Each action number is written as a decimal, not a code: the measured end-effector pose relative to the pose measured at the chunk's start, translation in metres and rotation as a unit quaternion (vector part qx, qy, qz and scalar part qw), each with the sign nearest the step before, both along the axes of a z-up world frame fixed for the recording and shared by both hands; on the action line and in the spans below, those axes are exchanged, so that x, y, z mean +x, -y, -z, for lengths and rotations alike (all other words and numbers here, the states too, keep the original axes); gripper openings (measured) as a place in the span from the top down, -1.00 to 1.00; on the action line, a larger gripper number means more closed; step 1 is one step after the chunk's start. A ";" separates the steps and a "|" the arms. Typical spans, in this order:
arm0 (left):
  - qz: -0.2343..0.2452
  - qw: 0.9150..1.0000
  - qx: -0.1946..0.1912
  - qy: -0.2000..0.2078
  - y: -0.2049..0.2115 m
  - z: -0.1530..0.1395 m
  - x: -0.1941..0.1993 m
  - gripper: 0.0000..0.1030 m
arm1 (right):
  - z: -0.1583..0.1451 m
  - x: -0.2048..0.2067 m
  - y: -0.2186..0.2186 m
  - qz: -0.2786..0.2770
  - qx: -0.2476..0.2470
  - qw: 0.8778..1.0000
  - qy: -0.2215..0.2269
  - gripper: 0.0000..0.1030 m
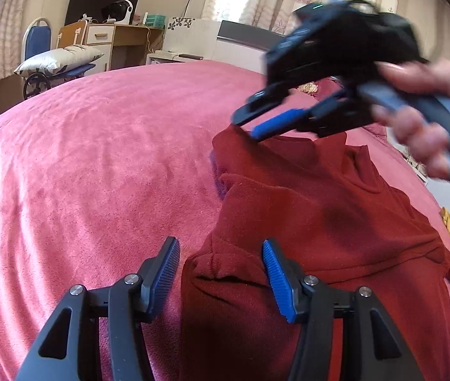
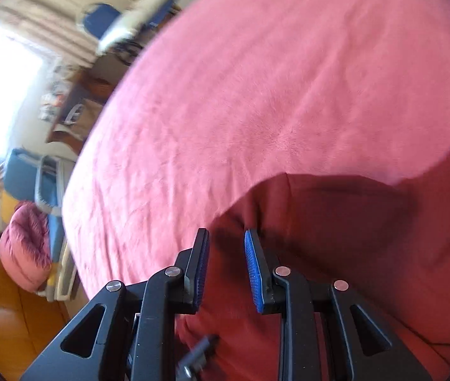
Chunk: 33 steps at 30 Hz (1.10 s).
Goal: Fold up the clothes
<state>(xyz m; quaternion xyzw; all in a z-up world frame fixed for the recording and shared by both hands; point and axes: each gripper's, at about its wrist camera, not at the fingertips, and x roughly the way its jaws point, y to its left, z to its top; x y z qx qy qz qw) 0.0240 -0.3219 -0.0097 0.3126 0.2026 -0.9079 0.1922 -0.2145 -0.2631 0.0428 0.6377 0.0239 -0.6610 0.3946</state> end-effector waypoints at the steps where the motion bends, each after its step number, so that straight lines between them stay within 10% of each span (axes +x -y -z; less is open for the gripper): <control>1: 0.000 1.000 -0.001 -0.001 -0.001 0.000 0.000 -0.08 | 0.006 -0.005 0.003 0.011 0.005 1.000 0.020 0.49; 7: -0.001 1.000 -0.001 -0.003 0.000 -0.001 -0.001 -0.08 | 0.049 -0.022 0.003 0.102 -0.049 0.980 0.163 0.78; 11: -0.001 1.000 -0.001 -0.004 -0.003 -0.002 0.001 -0.08 | 0.022 -0.029 -0.003 0.135 -0.172 0.971 0.095 0.87; 14: -0.001 1.000 0.001 -0.006 -0.005 -0.002 0.004 -0.08 | 0.010 -0.023 0.005 0.061 -0.126 0.987 0.072 0.79; 18: -0.003 1.000 -0.004 -0.004 -0.008 -0.002 0.004 -0.08 | 0.008 -0.003 0.008 -0.013 -0.003 0.999 0.029 -0.08; 20: -0.003 1.000 -0.005 -0.004 -0.004 -0.001 0.001 -0.08 | 0.009 0.003 0.009 -0.023 0.014 1.000 0.011 -0.09; 24: -0.003 1.000 -0.004 -0.003 -0.006 0.000 0.001 -0.08 | 0.020 0.023 0.011 -0.042 0.007 0.999 0.028 0.85; 33: -0.003 1.000 -0.006 -0.001 -0.004 0.000 0.001 -0.09 | -0.012 -0.003 -0.040 0.067 -0.045 0.995 -0.058 0.89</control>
